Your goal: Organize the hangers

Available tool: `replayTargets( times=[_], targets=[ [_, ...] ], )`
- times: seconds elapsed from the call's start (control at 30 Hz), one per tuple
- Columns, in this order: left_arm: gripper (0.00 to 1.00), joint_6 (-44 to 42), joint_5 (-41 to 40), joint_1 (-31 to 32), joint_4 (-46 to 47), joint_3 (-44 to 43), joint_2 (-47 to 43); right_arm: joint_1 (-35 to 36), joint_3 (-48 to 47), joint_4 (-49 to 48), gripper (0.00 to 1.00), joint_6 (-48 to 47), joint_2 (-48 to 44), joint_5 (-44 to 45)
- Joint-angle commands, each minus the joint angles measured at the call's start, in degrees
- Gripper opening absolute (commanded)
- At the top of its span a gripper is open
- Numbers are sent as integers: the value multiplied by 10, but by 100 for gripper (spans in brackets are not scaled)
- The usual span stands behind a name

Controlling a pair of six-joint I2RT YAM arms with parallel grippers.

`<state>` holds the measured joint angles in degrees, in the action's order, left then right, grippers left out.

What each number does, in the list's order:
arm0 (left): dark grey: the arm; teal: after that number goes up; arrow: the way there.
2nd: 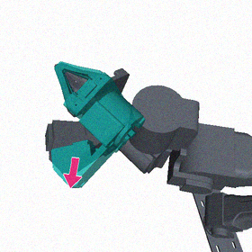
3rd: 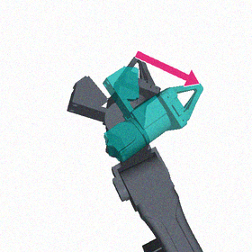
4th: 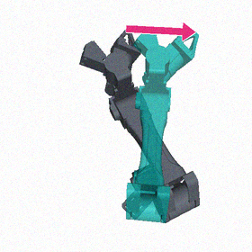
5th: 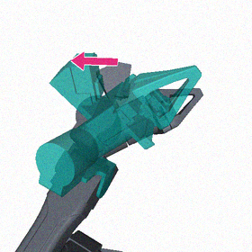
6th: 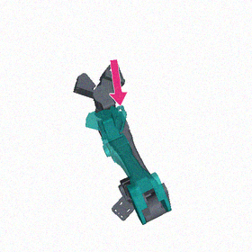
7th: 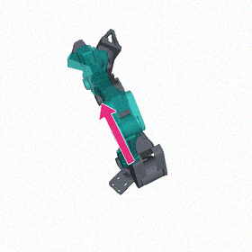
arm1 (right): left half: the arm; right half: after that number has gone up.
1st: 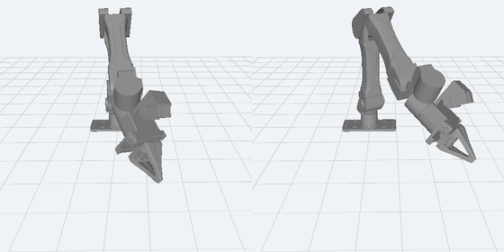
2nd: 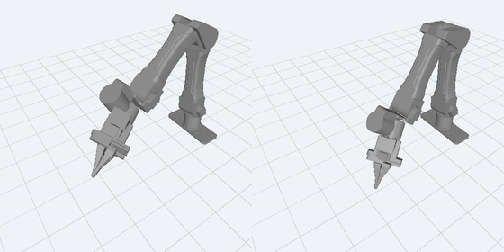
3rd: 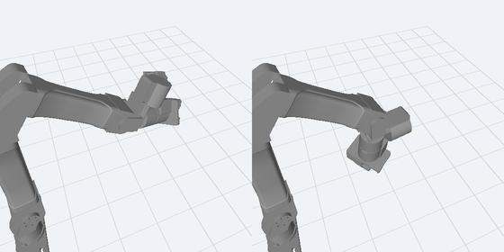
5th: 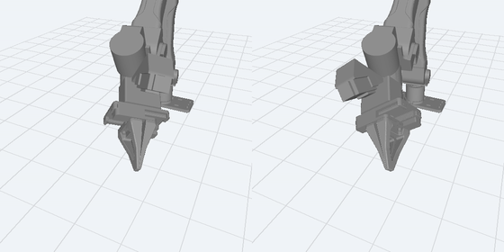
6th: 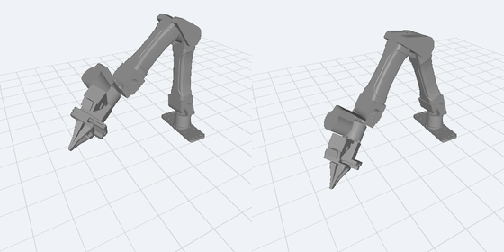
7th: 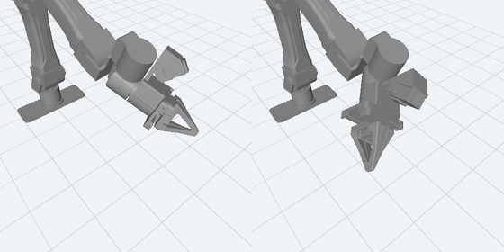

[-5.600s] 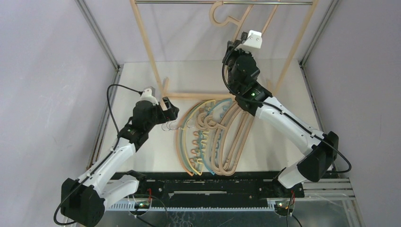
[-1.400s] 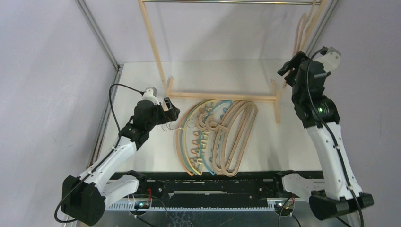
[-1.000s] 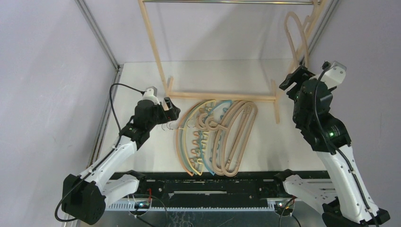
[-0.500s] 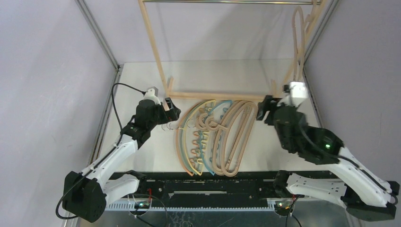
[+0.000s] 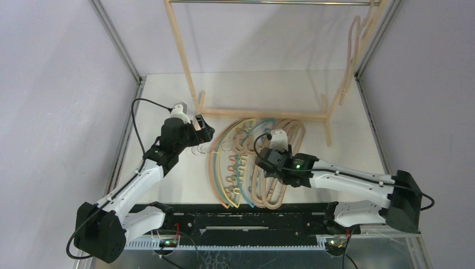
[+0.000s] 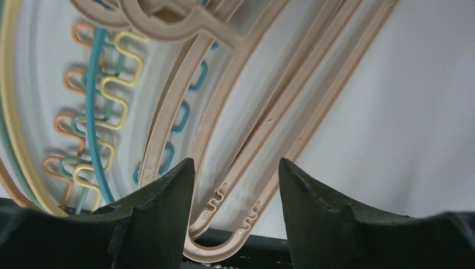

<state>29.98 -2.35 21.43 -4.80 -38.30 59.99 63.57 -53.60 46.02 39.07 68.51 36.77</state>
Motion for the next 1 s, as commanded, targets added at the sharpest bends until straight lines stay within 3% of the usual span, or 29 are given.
replayTargets(
  times=[0.0,0.2,0.47,0.67,0.97],
  targets=[
    [99,7,9,5,28,11,-11,-4,25,-94,64,54,38,-69],
    [99,9,10,4,30,20,-20,-8,27,-147,63,62,115,-102],
    [100,6,12,5,30,27,-30,-20,27,-137,62,95,185,-98],
    [99,5,11,4,30,31,-28,-24,27,-129,56,116,207,-87],
    [100,4,11,4,28,31,-24,-26,33,-84,54,143,219,-56]
  ],
)
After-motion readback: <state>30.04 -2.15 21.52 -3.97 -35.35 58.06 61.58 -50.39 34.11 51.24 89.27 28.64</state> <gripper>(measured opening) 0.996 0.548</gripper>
